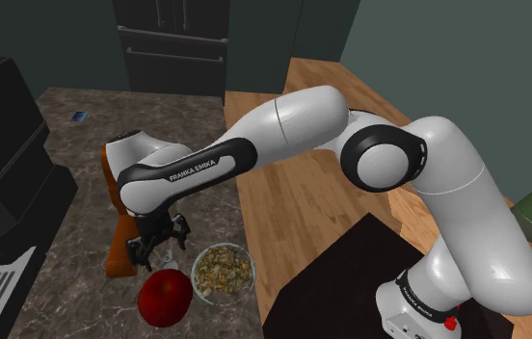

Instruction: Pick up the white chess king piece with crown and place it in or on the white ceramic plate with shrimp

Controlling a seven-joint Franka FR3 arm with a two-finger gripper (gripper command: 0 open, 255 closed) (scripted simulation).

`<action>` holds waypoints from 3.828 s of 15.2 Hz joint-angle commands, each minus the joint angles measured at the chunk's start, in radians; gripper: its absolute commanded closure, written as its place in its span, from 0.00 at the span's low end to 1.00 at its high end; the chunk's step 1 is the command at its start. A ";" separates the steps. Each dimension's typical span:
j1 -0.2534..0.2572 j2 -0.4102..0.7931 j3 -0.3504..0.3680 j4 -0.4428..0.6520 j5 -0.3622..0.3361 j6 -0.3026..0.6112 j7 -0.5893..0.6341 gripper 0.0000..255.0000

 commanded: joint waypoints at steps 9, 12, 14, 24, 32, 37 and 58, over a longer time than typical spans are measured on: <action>0.000 0.000 0.000 -0.003 0.000 0.003 0.000 1.00; 0.000 0.000 0.000 -0.001 0.000 0.002 0.000 1.00; 0.000 0.000 0.000 -0.002 0.000 0.003 0.000 1.00; -0.008 -0.069 0.013 0.001 0.012 -0.068 0.010 1.00; -0.013 -0.119 0.022 0.026 0.023 -0.141 0.019 1.00; -0.036 -0.190 0.031 -0.047 0.036 -0.140 0.015 1.00; -0.193 -0.535 0.053 -0.733 0.123 0.191 -0.119 1.00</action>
